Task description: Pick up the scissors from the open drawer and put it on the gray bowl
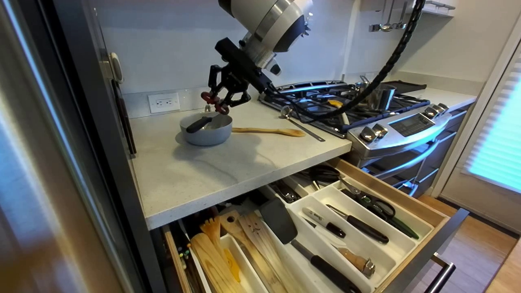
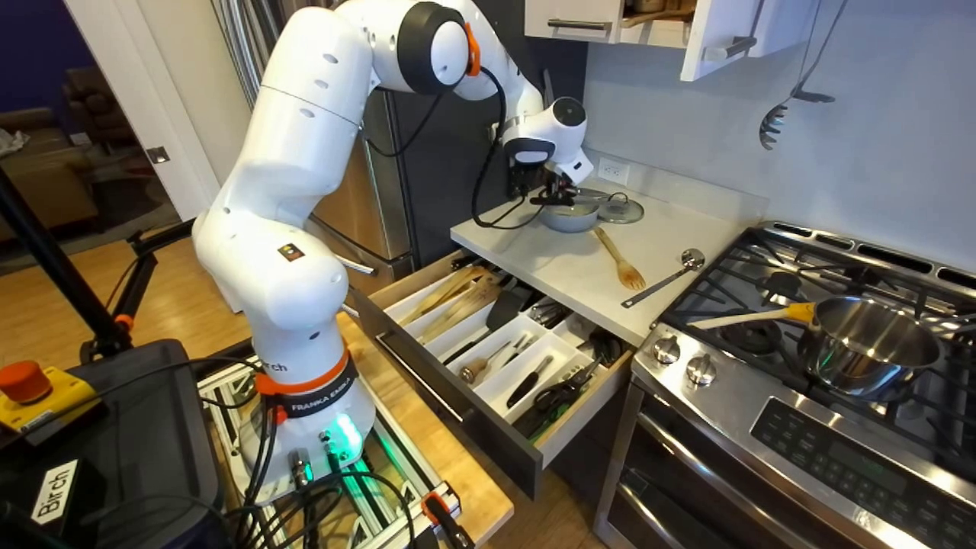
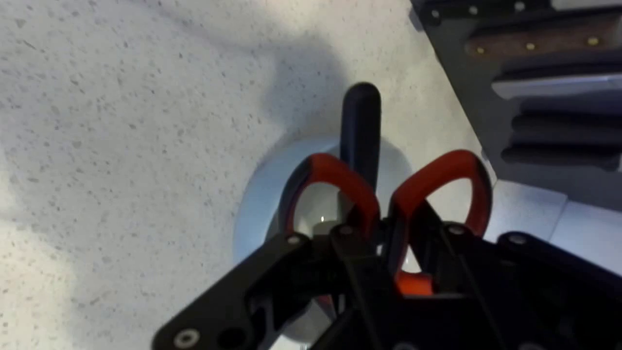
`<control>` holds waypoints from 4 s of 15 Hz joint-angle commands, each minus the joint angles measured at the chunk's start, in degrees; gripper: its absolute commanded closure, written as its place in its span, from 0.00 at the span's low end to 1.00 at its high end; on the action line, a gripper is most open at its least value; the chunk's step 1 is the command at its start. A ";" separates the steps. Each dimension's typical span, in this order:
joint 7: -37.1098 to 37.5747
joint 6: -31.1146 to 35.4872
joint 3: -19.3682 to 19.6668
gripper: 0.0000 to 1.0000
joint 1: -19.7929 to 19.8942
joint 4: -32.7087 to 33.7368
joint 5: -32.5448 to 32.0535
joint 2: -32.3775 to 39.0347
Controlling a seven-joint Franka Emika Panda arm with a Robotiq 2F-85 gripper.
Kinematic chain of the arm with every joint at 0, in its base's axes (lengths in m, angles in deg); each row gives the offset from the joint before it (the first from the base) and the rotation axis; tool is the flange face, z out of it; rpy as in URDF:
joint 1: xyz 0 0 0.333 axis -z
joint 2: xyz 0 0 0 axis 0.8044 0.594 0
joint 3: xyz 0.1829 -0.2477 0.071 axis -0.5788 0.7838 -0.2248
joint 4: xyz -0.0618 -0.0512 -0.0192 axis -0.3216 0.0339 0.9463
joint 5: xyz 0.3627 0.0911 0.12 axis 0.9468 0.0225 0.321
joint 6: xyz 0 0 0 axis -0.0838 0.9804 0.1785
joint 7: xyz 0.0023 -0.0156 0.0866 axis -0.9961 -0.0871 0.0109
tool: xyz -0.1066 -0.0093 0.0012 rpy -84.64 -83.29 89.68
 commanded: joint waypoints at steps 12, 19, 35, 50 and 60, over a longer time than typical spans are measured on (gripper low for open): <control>47.32 -5.51 16.49 0.93 -14.26 9.62 -49.30 8.45; 50.37 -9.84 14.70 0.93 -13.66 17.64 -57.59 11.95; 49.47 -16.66 11.67 0.93 -11.70 28.55 -57.80 19.41; 48.50 -16.52 10.72 0.00 -12.03 21.01 -60.96 7.73; 16.94 -9.76 4.93 0.00 -6.34 -5.14 -60.88 -10.98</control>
